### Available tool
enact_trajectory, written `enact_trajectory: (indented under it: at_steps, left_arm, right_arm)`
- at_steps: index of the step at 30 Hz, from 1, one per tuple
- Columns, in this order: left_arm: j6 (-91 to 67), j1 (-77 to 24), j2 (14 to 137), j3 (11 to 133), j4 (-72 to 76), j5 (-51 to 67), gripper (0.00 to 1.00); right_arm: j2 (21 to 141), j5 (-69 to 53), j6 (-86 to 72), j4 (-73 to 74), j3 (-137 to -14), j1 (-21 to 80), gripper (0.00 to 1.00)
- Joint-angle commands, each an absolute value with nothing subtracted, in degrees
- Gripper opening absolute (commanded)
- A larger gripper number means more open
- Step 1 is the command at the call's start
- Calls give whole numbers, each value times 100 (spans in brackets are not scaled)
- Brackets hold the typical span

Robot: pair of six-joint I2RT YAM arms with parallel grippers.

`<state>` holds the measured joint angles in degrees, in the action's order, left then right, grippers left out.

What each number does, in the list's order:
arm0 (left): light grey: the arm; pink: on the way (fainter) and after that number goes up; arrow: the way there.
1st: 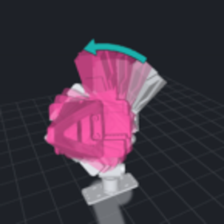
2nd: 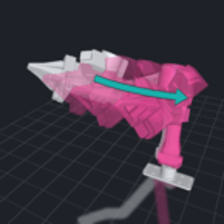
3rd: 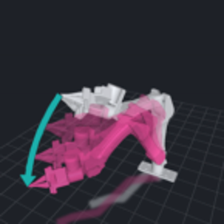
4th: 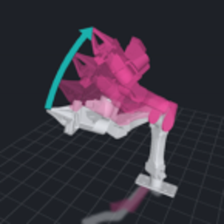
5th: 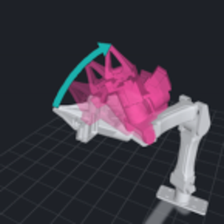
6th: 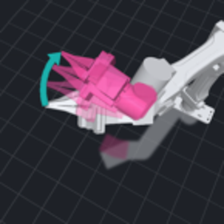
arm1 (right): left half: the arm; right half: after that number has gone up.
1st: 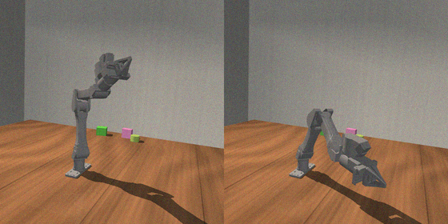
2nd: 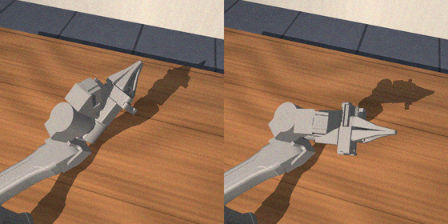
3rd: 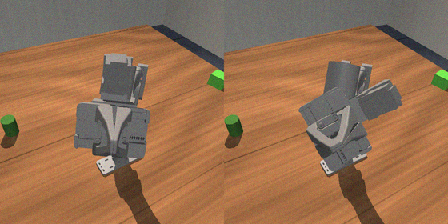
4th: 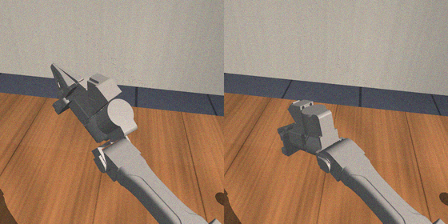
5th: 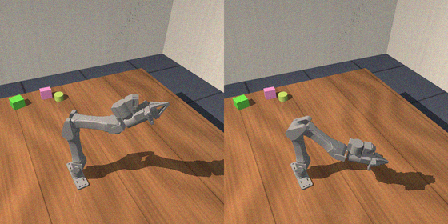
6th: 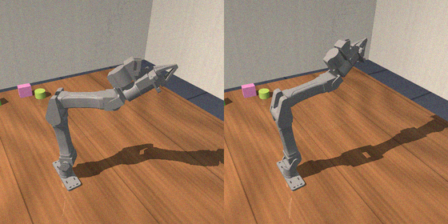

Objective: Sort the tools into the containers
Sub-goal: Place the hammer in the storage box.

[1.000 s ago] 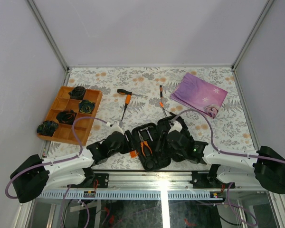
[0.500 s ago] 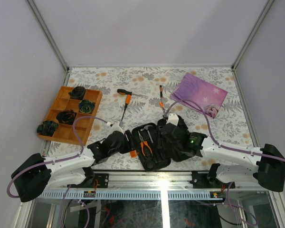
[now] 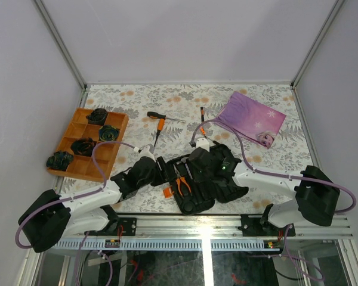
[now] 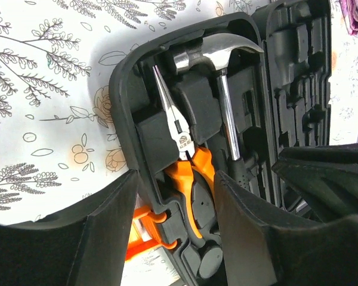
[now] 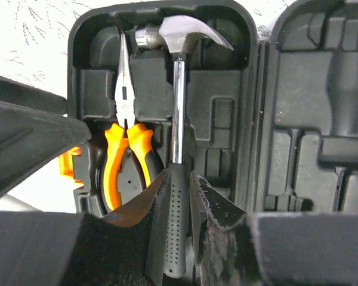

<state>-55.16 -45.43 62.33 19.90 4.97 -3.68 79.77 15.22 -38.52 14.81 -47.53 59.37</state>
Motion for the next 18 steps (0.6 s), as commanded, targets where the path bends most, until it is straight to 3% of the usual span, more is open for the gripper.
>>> enact_trajectory:
  at_steps: [1,18]
  left_arm:
    - [-5306,-4494,6420,2128,989,-261,52]
    - [-5247,-4456,7055,2114,1310,38,50]
  right_arm:
    - [8248,1173,-3516,1204,-5142,5740,25]
    - [8892,831,-3424,1067,-5221,5621,19]
